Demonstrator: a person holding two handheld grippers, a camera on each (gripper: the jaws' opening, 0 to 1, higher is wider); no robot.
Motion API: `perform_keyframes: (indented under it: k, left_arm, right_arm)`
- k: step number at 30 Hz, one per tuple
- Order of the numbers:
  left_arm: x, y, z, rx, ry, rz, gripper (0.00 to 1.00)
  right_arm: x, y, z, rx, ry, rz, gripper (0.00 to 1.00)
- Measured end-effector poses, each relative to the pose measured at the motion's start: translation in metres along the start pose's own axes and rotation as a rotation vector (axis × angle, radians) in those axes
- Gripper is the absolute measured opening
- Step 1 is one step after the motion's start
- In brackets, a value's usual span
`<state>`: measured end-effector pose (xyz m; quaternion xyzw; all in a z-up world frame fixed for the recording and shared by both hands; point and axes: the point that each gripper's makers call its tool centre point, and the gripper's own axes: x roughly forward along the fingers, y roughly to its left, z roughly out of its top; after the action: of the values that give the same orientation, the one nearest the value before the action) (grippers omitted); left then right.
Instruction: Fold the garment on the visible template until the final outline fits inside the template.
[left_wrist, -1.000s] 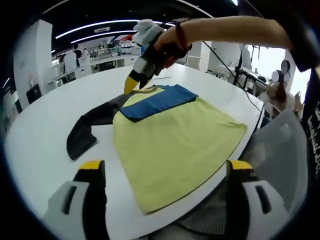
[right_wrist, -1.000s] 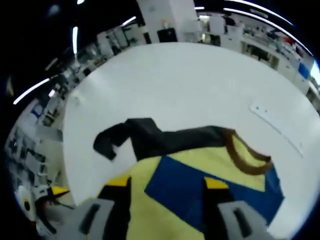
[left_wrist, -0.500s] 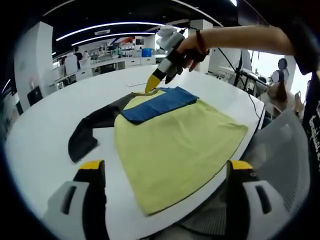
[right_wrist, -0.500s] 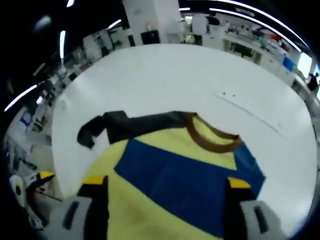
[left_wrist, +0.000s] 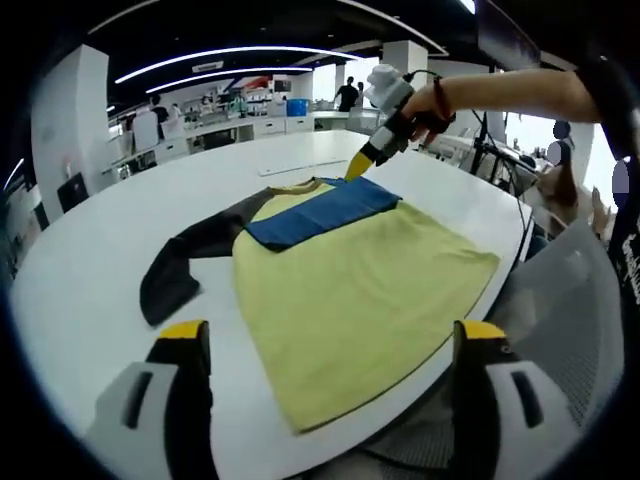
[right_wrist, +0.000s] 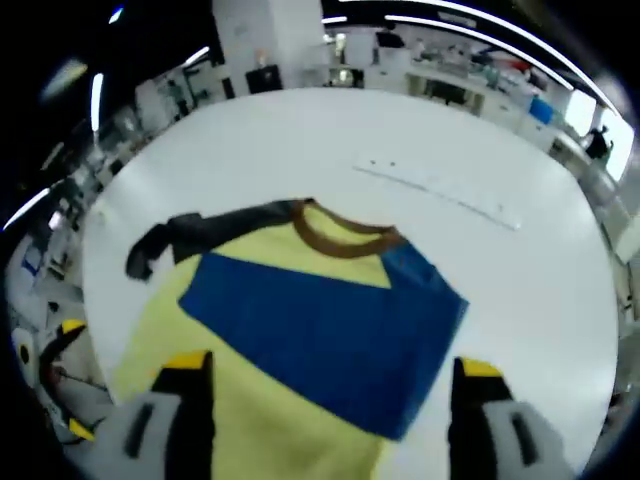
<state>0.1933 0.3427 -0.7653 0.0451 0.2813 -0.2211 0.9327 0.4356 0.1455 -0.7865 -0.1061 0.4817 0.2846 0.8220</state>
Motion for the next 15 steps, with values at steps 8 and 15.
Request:
perform_keyframes:
  k: [8, 15]
  left_arm:
    - [-0.001, -0.001, -0.003, 0.005, 0.003, -0.007, 0.98]
    - [-0.001, 0.004, -0.005, 0.004, 0.007, -0.007, 0.98]
  right_arm:
    - [-0.006, -0.025, -0.027, 0.075, 0.010, -0.020, 0.85]
    - [-0.005, -0.032, -0.049, 0.114, 0.029, -0.009, 0.65]
